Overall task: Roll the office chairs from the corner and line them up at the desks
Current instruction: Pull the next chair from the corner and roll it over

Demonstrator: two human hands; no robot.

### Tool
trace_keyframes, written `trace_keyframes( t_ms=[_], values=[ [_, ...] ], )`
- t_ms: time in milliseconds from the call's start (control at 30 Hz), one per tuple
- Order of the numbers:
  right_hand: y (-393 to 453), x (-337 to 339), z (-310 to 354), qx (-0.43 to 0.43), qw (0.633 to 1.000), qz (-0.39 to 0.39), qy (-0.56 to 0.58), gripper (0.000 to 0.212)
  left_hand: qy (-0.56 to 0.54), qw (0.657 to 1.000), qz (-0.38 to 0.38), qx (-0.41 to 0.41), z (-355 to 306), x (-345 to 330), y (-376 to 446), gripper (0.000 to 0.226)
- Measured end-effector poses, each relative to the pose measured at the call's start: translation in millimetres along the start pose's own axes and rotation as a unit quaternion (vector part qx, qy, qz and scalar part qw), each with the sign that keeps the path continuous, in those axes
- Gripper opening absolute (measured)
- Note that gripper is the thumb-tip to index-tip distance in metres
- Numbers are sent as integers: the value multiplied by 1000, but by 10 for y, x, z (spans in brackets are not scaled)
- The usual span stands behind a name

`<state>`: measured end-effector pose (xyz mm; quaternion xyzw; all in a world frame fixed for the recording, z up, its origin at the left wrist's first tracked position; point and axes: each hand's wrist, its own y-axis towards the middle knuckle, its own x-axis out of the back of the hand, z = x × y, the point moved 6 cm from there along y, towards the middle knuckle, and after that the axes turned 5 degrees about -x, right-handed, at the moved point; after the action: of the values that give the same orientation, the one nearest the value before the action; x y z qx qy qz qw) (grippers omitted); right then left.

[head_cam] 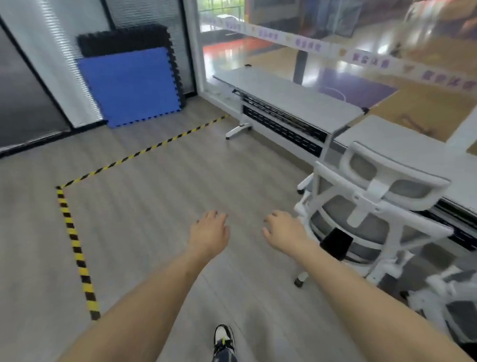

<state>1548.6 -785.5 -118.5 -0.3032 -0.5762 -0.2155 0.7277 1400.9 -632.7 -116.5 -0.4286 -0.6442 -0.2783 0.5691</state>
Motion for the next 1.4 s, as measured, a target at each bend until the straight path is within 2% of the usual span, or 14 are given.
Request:
trace_keyframes(
  t_ms=[133,267,500,700,833,1000,1200,1400],
  values=[
    [87,-138,1383,106,994,27,-16,45,-22,992,-31,117,1087,185,-745,46],
    [56,-290,2867,230,971,43,-48,46,-24,969,-61,237,2220,356,-1641,44],
    [-242,-631,5525,411,908,57,-60,45,-41,904,-80,417,4055,549,-3298,47],
    [-468,-889,7659,490,868,66,-49,43,-59,842,-105,526,5606,799,-4494,48],
    [-602,-1039,8826,529,845,62,-54,44,-57,814,-110,567,6509,1030,-5080,46],
    [-524,-1203,9945,551,829,82,-51,44,-64,792,-125,595,7486,1256,-5429,46],
    [18,-1368,11247,565,821,76,-40,42,-67,786,-136,599,8701,1408,-5349,47],
    [941,-1505,12621,573,817,69,-16,41,-61,769,-158,616,10137,1727,-5035,42]
  ],
)
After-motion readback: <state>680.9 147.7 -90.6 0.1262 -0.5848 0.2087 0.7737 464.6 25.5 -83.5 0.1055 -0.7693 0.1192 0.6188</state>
